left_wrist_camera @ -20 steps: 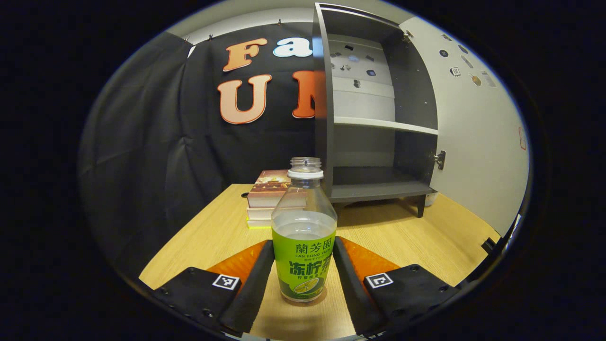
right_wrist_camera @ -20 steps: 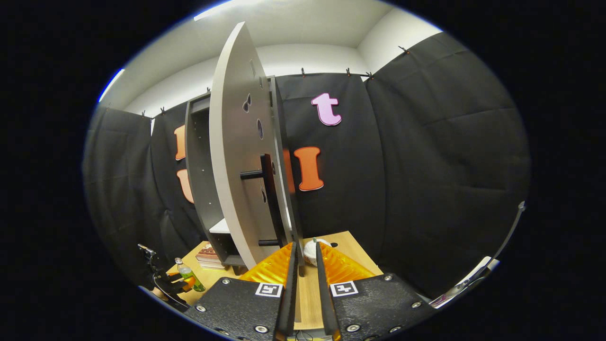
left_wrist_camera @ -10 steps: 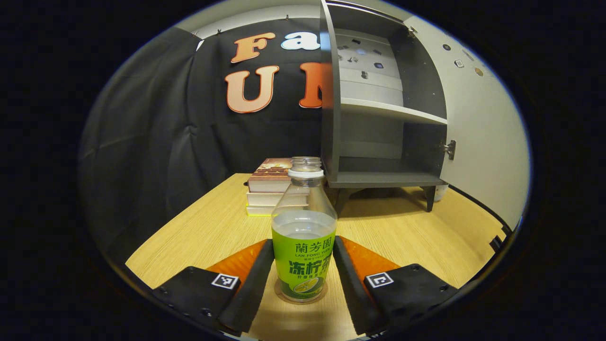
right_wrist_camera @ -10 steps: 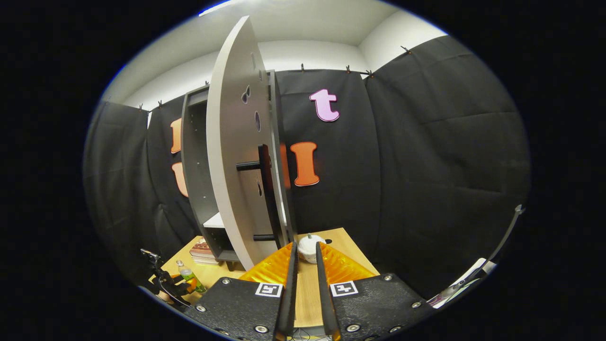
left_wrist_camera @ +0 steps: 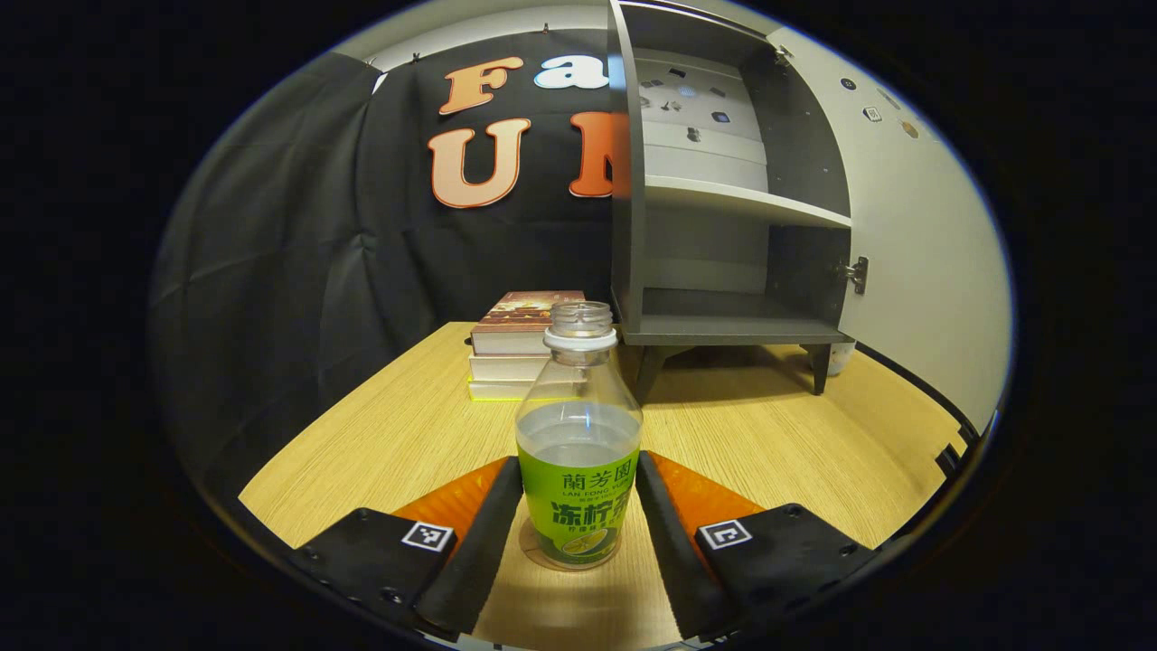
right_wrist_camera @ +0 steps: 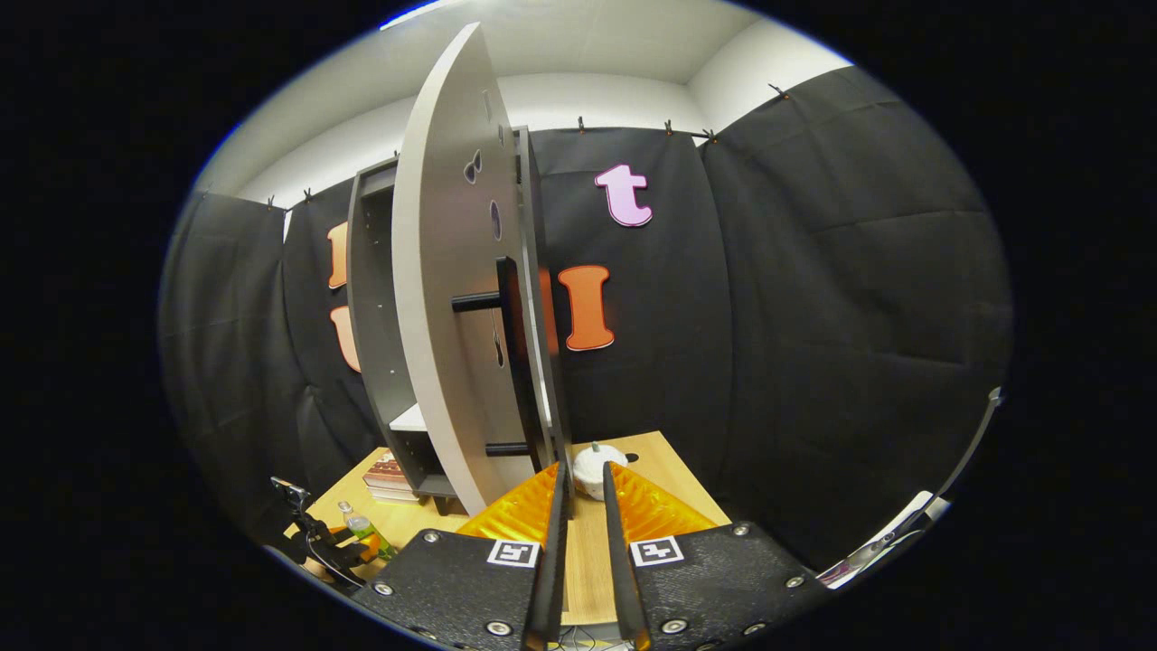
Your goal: Open the cabinet door with the right hand, grasp the bottle in the cabinet with the left hand and place it on the coaster, then close the cabinet door with the right hand.
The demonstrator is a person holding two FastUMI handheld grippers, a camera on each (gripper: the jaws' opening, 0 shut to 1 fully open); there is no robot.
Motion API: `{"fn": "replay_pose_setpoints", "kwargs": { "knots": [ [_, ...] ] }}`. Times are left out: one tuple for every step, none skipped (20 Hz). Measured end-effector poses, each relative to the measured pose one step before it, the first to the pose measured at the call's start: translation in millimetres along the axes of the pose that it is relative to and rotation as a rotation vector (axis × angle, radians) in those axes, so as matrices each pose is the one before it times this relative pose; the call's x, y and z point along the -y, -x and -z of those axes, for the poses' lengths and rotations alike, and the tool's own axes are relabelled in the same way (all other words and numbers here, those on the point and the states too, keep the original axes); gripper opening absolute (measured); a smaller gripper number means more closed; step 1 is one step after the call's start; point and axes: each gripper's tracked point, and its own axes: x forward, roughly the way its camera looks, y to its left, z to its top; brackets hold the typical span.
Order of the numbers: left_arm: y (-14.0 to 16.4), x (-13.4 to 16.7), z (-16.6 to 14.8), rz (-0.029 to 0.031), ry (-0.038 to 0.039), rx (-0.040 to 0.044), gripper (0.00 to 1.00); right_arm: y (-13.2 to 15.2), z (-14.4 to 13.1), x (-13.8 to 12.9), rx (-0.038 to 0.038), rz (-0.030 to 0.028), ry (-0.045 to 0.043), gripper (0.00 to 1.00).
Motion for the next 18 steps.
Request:
{"fn": "replay_pose_setpoints", "kwargs": {
  "knots": [
    [0.98, -0.87, -0.12, -0.00182, -0.00178, -0.00138, 0.84, -0.28, 0.24, -0.54, -0.00054, -0.00174, -0.00014, 0.23],
    [0.56, -0.80, 0.18, -0.00144, -0.00174, -0.00277, 0.84, 0.31, -1.16, -1.15, -0.00003, -0.00296, -0.00019, 0.23],
    [0.39, -0.42, -0.62, -0.00052, -0.00143, -0.00072, 0.85, -0.63, -0.07, -1.01, -0.00022, -0.00290, 0.00167, 0.23],
    [1.82, -0.20, -1.10, 0.00071, -0.00050, -0.00004, 0.84, -0.44, 1.73, -1.61, -0.00187, -0.00370, 0.00357, 0.23],
    [-0.01, 0.51, -0.37, 0.00086, -0.00050, 0.00003, 0.86, -0.46, 0.88, -1.01, -0.00214, -0.00281, 0.00433, 0.23],
    [0.56, 0.51, -1.37, 0.00188, -0.00146, -0.00102, 0.89, -0.55, 0.47, -1.63, -0.00279, -0.00374, 0.00342, 0.23],
    [1.20, -0.73, -1.41, -0.00157, -0.00189, 0.00176, 0.89, -0.60, 0.80, -0.82, -0.00182, -0.00437, 0.00187, 0.23],
    [1.18, -0.44, -1.62, -0.00155, 0.00005, 0.00100, 0.89, -1.11, 0.46, -1.76, -0.00226, -0.00558, 0.00138, 0.23],
    [-0.39, -0.78, -1.04, 0.00056, 0.00135, 0.00057, 0.90, -0.72, 1.03, -1.42, -0.00190, -0.00435, 0.00110, 0.23],
    [2.21, 0.07, -2.39, -0.00021, 0.00102, 0.00050, 0.95, -1.26, 0.66, -2.41, -0.00252, -0.00708, 0.00170, 0.23],
    [1.27, -0.71, -1.66, -0.00165, 0.00041, 0.00114, 0.96, -1.39, 1.29, -2.58, -0.00233, -0.00793, 0.00220, 0.23],
    [2.52, -0.53, -3.58, -0.00191, -0.00022, 0.00348, 0.96, 0.01, 0.72, -3.09, -0.00192, -0.00953, 0.00328, 0.23],
    [2.93, -0.03, -5.32, 0.00220, -0.00015, 0.00629, 0.96, -0.50, 0.51, -4.24, -0.00216, -0.01255, 0.00523, 0.23],
    [3.10, 0.38, -6.73, 0.00322, -0.00172, 0.01133, 0.96, -0.51, 1.17, -5.48, -0.00339, -0.01844, 0.00672, 0.23],
    [4.40, -1.01, -7.10, 0.00386, -0.00373, 0.01228, 0.96, -0.99, 3.43, -6.41, -0.00793, -0.01060, 0.01270, 0.23],
    [4.14, 0.15, -8.55, 0.00384, -0.00540, 0.01445, 0.96, -0.26, 1.07, 0.41, -0.00102, 0.00312, 0.03117, 0.23],
    [5.11, -0.43, -9.13, 0.00412, -0.00490, 0.01362, 0.96, -1.31, -0.65, 1.12, 0.00089, 0.00669, 0.02807, 0.23],
    [5.54, 0.01, -8.45, 0.00238, -0.00373, 0.01002, 0.96, -2.17, -0.61, 0.08, 0.00053, 0.00146, 0.01567, 0.23]
  ]
}}
